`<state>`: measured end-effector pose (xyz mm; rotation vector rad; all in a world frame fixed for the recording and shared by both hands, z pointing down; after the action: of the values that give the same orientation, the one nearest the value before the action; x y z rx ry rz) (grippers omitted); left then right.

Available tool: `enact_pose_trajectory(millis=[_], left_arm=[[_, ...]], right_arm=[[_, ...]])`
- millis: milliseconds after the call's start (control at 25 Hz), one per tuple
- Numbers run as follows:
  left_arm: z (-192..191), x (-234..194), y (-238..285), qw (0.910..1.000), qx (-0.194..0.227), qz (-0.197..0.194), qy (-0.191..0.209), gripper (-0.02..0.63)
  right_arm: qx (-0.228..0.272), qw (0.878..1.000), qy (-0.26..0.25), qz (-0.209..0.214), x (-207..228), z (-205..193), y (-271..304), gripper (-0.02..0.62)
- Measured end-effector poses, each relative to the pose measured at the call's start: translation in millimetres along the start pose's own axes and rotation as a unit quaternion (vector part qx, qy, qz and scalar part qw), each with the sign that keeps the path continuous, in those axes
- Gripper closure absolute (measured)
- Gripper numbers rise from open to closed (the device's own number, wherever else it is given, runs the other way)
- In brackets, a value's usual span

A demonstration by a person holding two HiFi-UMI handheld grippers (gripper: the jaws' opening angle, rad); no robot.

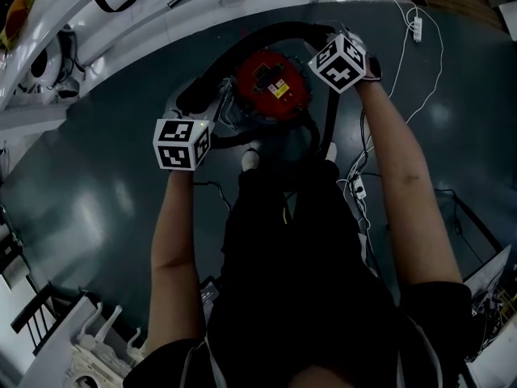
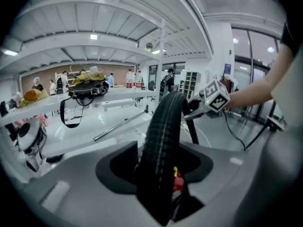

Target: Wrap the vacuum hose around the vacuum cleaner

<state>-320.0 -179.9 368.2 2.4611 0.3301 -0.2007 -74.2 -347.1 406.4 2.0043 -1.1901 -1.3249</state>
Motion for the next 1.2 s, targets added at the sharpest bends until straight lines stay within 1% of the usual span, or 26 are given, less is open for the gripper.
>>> enact_pose_trajectory(millis=[120,160,280,360,480,560,640,720,760,840,960,1080,1200], left_arm=[[4,5,8,0.9991,-0.014,-0.002,0.041,0.362],[7,9,12,0.9984,-0.016,-0.006,0.055,0.364],[18,27,28,0.9928,-0.033,-0.022,0.113,0.351],[22,37,41,0.9878,-0.05,-0.028,0.145,0.371],[24,41,55,0.9831,-0.072,-0.012,0.168,0.387],[24,41,61,0.9811,-0.08,-0.009,0.176,0.381],[22,44,67,0.9799,-0.091,-0.018,0.177,0.374],[19,49,73,0.9772,-0.104,-0.025,0.183,0.439],[19,52,75,0.9758,-0.108,-0.025,0.189,0.453],[20,57,77,0.9744,-0.111,-0.024,0.194,0.459],[25,60,79,0.9737,-0.125,-0.034,0.187,0.46],[34,63,77,0.972,-0.138,-0.043,0.185,0.462],[50,62,73,0.9721,-0.132,-0.037,0.19,0.462]], right_arm=[[0.021,1.0,-0.015,0.015,-11,17,-1,0.419],[0.027,0.999,-0.024,0.022,-16,24,-2,0.419],[0.043,0.996,-0.064,0.045,-33,45,-5,0.419],[0.057,0.994,-0.079,0.058,-44,57,-6,0.417],[0.075,0.992,-0.076,0.071,-49,64,-8,0.417],[0.089,0.99,-0.073,0.08,-48,62,-11,0.417],[0.103,0.988,-0.076,0.085,-47,59,-16,0.417],[0.101,0.989,-0.08,0.078,-47,56,-17,0.417],[0.095,0.989,-0.082,0.075,-47,53,-16,0.416],[0.085,0.991,-0.08,0.072,-48,48,-14,0.414],[0.085,0.992,-0.073,0.064,-46,44,-16,0.408],[0.094,0.993,-0.049,0.051,-44,37,-21,0.402],[0.091,0.995,-0.014,0.033,-40,25,-26,0.374]])
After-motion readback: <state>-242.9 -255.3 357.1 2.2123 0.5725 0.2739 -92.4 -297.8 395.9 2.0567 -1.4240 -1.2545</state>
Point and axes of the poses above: the fingertips, and each gripper's own axes: y forward along the fingers, x to its right, z out of its top, the point moved 7 cm from there along -y, backward along the fingers, and after that the axes turned 13 degrees about -y, right-handed, at the moved point
